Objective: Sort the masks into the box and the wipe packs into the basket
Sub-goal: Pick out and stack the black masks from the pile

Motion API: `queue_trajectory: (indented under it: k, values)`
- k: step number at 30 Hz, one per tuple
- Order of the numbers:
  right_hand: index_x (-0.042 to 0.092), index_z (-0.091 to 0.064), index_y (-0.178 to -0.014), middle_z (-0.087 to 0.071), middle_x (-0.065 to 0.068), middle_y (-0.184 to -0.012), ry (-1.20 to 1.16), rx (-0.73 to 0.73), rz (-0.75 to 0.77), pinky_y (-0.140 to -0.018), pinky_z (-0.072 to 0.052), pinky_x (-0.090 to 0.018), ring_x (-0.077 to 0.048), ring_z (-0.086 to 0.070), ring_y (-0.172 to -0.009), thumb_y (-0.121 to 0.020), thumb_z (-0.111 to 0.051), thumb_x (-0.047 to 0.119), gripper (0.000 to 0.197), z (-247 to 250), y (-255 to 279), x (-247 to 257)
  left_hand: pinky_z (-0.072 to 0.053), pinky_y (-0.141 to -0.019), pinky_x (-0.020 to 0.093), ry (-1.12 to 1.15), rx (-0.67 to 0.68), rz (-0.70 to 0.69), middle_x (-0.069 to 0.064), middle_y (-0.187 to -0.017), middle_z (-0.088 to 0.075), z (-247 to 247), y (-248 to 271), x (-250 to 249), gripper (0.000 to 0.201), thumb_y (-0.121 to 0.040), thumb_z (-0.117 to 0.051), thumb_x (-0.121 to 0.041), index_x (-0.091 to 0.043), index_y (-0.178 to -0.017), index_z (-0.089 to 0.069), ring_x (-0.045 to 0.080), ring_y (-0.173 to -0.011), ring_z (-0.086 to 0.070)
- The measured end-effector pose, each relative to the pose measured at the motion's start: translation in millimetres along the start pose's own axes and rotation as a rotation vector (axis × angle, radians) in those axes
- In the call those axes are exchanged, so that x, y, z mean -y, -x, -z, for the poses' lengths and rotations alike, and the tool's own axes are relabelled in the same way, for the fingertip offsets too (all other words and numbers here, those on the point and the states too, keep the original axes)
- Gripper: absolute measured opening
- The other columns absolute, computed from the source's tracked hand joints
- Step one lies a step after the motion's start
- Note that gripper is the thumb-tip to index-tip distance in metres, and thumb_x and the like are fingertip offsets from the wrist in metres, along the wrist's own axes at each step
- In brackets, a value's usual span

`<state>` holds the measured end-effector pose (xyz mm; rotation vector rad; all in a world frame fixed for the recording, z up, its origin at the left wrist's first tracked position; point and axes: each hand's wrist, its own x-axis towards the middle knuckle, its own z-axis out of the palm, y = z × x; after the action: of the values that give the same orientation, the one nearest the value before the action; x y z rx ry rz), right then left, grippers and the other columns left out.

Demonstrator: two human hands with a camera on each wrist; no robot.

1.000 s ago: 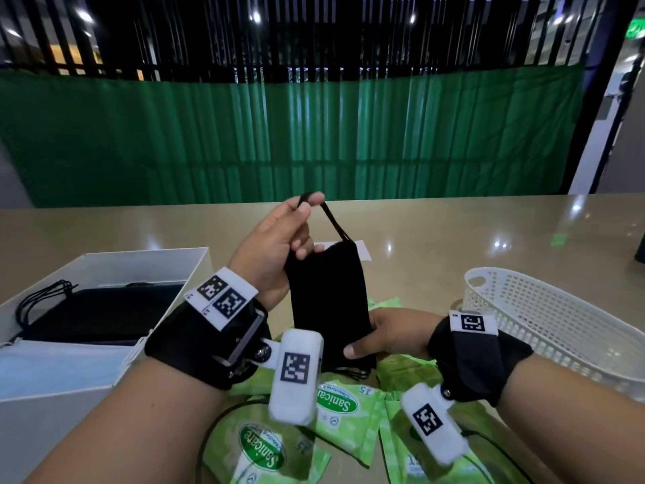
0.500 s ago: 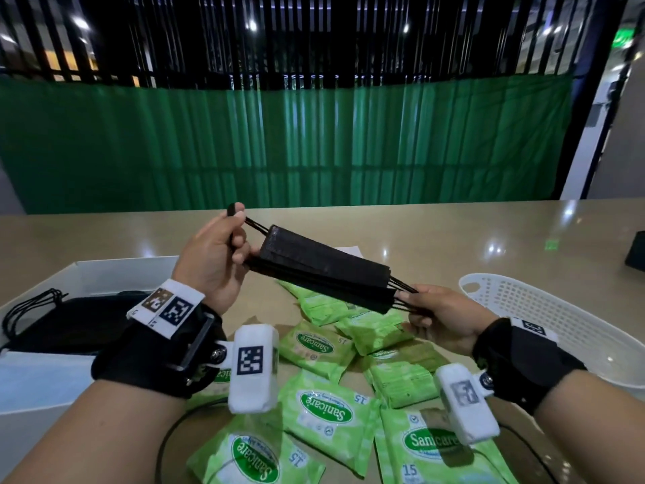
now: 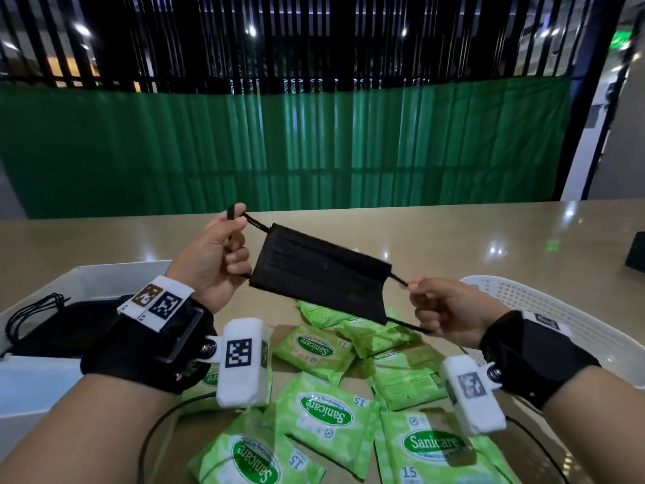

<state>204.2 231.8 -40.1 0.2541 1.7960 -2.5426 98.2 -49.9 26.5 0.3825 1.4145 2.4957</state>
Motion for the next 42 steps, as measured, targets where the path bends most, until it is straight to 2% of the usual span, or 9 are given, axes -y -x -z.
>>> queue_trajectory:
  k: [2, 6, 11, 16, 19, 22, 26, 33, 42]
  values:
    - [0.013, -0.054, -0.089, -0.024, 0.005, -0.052, 0.233, -0.003, -0.081, -0.035, -0.017, -0.018, -0.007, -0.018, -0.039, -0.061, -0.08, 0.033, 0.043, -8, 2, -5, -0.02, -0.033, 0.011, -0.115, 0.072, 0.003, -0.007, -0.056, -0.037, -2, 4, -2, 0.022, -0.094, -0.046, -0.013, -0.03, -0.107, -0.054, 0.002, -0.036, -0.028]
    - [0.021, -0.045, -0.047, -0.02, 0.004, -0.044, 0.536, 0.018, -0.045, -0.041, -0.01, -0.02, -0.009, -0.015, -0.037, -0.087, -0.065, 0.026, 0.045, -25, -1, -13, -0.026, -0.036, 0.012, -0.486, 0.145, -0.018, -0.004, -0.074, -0.047, -12, 13, 1, 0.046, -0.089, -0.056, -0.005, -0.043, -0.116, -0.054, 0.003, -0.041, -0.033]
    - [0.011, -0.06, -0.089, -0.022, 0.006, -0.047, 0.494, -0.022, 0.159, -0.04, -0.012, -0.02, -0.008, -0.016, -0.04, -0.089, -0.059, 0.013, 0.002, -46, -5, -4, -0.039, -0.052, 0.021, -0.787, 0.018, -0.135, 0.001, -0.097, -0.048, -8, 16, -15, 0.059, -0.086, -0.059, 0.002, -0.046, -0.119, -0.046, 0.009, -0.074, -0.049]
    - [0.009, -0.058, -0.094, -0.022, 0.006, -0.046, 0.493, 0.057, 0.272, -0.042, -0.012, -0.022, -0.009, -0.017, -0.04, -0.091, -0.057, 0.011, 0.004, -85, -14, 7, -0.035, -0.039, 0.015, -0.925, 0.036, -0.164, 0.01, -0.086, -0.055, 11, 22, -57, 0.057, -0.087, -0.055, 0.007, -0.04, -0.118, -0.047, 0.013, -0.054, -0.047]
    - [0.012, -0.055, -0.093, -0.025, 0.005, -0.048, 0.359, 0.124, 0.248, -0.039, -0.017, -0.02, -0.008, -0.02, -0.038, -0.092, -0.053, 0.006, 0.007, -113, -21, 11, -0.047, -0.059, 0.028, -1.108, -0.083, -0.241, 0.006, -0.084, -0.057, 33, 24, -94, 0.053, -0.086, -0.062, 0.001, -0.042, -0.114, -0.05, 0.019, -0.067, -0.055]
    - [0.015, -0.049, -0.115, -0.038, -0.001, -0.058, 0.15, 0.168, 0.218, -0.042, -0.038, -0.021, -0.01, -0.037, -0.045, -0.091, -0.049, -0.003, 0.03, -144, -31, 15, -0.041, -0.055, 0.027, -1.16, -0.186, -0.216, 0.008, -0.082, -0.06, 70, 21, -136, 0.043, -0.085, -0.063, 0.0, -0.036, -0.109, -0.058, 0.022, -0.066, -0.052]
    - [0.015, -0.046, -0.092, -0.051, -0.007, -0.068, 0.036, 0.32, 0.194, -0.067, -0.057, -0.036, -0.016, -0.056, -0.062, -0.093, -0.044, -0.007, 0.022, -190, -46, 19, -0.027, -0.035, 0.017, -1.142, -0.249, -0.071, 0.008, -0.059, -0.044, 127, 14, -170, 0.045, -0.085, -0.062, 0.004, -0.035, -0.108, -0.06, 0.014, -0.036, -0.033]
    - [0.007, -0.056, -0.079, -0.056, -0.008, -0.071, 0.38, 0.28, 0.152, -0.061, -0.054, -0.021, -0.015, -0.055, -0.064, -0.093, -0.044, -0.009, 0.024, -253, -94, 3, -0.026, -0.03, 0.014, -1.28, -0.464, 0.041, 0.0, -0.032, -0.039, 188, 7, -172, 0.043, -0.086, -0.06, 0.007, -0.019, -0.119, -0.051, 0.01, -0.024, -0.034]
    - [0.006, -0.068, -0.087, -0.061, -0.002, -0.077, 0.985, 0.208, 0.166, -0.071, -0.054, -0.018, -0.01, -0.059, -0.067, -0.09, -0.055, 0.001, 0.015, -277, -122, -23, -0.045, -0.038, 0.021, -1.452, -0.351, 0.349, 0.015, -0.096, -0.061, 221, -22, -121, 0.054, -0.084, -0.064, 0.002, -0.008, -0.134, -0.046, 0.02, -0.048, -0.058]
